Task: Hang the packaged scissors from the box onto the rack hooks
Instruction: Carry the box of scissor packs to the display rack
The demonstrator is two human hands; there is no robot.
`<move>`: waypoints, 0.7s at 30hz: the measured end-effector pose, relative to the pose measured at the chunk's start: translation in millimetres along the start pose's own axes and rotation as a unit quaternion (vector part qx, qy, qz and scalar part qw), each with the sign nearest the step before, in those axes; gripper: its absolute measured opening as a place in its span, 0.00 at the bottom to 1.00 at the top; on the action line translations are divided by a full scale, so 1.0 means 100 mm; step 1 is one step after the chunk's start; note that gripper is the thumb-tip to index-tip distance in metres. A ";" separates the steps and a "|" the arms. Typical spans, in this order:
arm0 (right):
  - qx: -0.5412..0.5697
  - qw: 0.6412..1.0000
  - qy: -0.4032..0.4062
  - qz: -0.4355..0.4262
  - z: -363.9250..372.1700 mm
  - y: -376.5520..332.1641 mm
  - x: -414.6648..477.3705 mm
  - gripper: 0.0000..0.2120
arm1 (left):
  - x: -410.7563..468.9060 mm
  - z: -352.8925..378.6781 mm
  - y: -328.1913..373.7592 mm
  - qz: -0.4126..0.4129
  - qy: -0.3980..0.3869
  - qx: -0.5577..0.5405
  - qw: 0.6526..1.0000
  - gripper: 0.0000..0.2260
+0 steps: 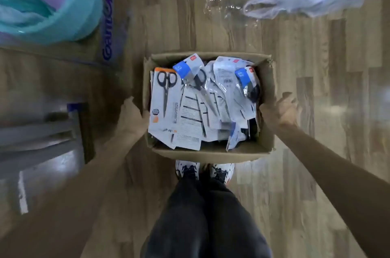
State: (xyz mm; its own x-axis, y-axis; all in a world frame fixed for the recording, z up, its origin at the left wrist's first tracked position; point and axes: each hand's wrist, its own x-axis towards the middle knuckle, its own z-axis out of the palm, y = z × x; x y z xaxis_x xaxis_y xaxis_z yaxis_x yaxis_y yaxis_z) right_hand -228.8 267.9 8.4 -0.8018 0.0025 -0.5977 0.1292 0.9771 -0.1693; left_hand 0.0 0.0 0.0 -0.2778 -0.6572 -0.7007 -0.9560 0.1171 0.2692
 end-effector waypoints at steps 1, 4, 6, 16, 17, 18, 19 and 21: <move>0.005 1.000 0.002 0.011 0.10 0.04 0.09 0.26 | 0.09 0.08 -0.02 -0.011 -0.007 -0.007 1.000 0.29; 0.046 0.998 0.008 0.035 0.40 0.10 0.39 0.24 | 0.37 0.27 -0.07 -0.042 -0.051 -0.002 0.998 0.25; 0.037 0.998 0.013 0.044 0.58 0.14 0.54 0.23 | 0.52 0.41 -0.07 -0.047 -0.043 -0.009 0.998 0.18; -0.010 0.996 0.051 0.065 0.61 0.20 0.68 0.13 | 0.70 0.33 -0.18 0.001 0.002 0.026 1.000 0.19; -0.011 0.996 0.052 0.070 0.57 0.19 0.65 0.13 | 0.67 0.30 -0.13 0.013 0.008 0.042 0.999 0.18; -0.008 0.996 0.052 0.076 0.54 0.18 0.60 0.13 | 0.65 0.27 -0.08 0.022 0.015 0.051 0.998 0.18; -0.004 0.995 0.053 0.080 0.50 0.17 0.55 0.13 | 0.61 0.23 -0.04 0.028 0.023 0.058 0.998 0.17; 0.001 0.994 0.051 0.093 0.38 0.13 0.43 0.13 | 0.54 0.12 0.03 0.036 0.027 0.068 0.997 0.17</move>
State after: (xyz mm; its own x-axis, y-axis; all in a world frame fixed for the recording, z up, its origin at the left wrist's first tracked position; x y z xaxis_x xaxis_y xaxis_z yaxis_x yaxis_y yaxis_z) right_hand -239.5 272.5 -49.4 -0.8190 0.2042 -0.5362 0.2817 0.9573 -0.0657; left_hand -19.4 -26.3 -44.8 -0.3445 -0.6816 -0.6455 -0.9386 0.2630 0.2232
